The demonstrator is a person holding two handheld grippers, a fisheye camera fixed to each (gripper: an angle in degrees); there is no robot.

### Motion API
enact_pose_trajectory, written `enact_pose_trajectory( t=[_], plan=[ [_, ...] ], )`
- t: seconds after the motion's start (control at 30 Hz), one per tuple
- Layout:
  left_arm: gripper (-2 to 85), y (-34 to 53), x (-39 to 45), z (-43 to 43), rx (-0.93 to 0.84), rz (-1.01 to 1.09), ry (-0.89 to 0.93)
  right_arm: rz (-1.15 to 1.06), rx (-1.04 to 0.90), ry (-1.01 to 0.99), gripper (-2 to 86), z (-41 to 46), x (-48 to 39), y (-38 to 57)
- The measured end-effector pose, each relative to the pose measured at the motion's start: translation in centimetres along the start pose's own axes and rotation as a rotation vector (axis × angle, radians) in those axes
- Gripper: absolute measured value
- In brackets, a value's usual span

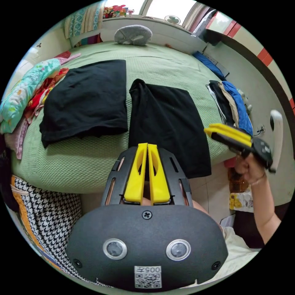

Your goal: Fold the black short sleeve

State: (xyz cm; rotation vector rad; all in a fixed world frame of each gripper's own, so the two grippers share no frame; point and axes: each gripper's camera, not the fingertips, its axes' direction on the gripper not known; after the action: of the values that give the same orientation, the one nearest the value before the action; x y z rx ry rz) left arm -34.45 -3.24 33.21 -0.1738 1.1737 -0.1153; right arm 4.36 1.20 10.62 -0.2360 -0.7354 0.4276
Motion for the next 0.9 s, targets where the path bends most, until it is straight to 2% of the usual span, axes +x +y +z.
enact_pose_trajectory(
  t=[0.1, 0.3, 0.47, 0.83, 0.9],
  plan=[
    [0.1, 0.2, 0.8, 1.7, -0.017, 0.034, -0.048, 0.015, 0.037, 0.054, 7.9, 0.4, -1.8, 3.6],
    [-0.2, -0.2, 1.4, 5.3, -0.067, 0.05, -0.055, 0.052, -0.099, 0.159, 5.5, 4.2, -2.9, 4.7],
    [-0.4, 0.4, 2.2, 6.4, -0.015, 0.051, -0.081, 0.092, -0.109, 0.135, 5.0, 5.2, -2.0, 4.9],
    [-0.3, 0.4, 2.7, 6.7, -0.051, 0.1, -0.077, 0.002, -0.094, 0.123, 1.6, 5.0, -0.2, 7.9],
    [-0.2, 0.8, 2.9, 5.4, -0.005, 0.125, -0.015, 0.013, -0.088, 0.08, 1.9, 4.5, 0.6, 8.3]
  ],
)
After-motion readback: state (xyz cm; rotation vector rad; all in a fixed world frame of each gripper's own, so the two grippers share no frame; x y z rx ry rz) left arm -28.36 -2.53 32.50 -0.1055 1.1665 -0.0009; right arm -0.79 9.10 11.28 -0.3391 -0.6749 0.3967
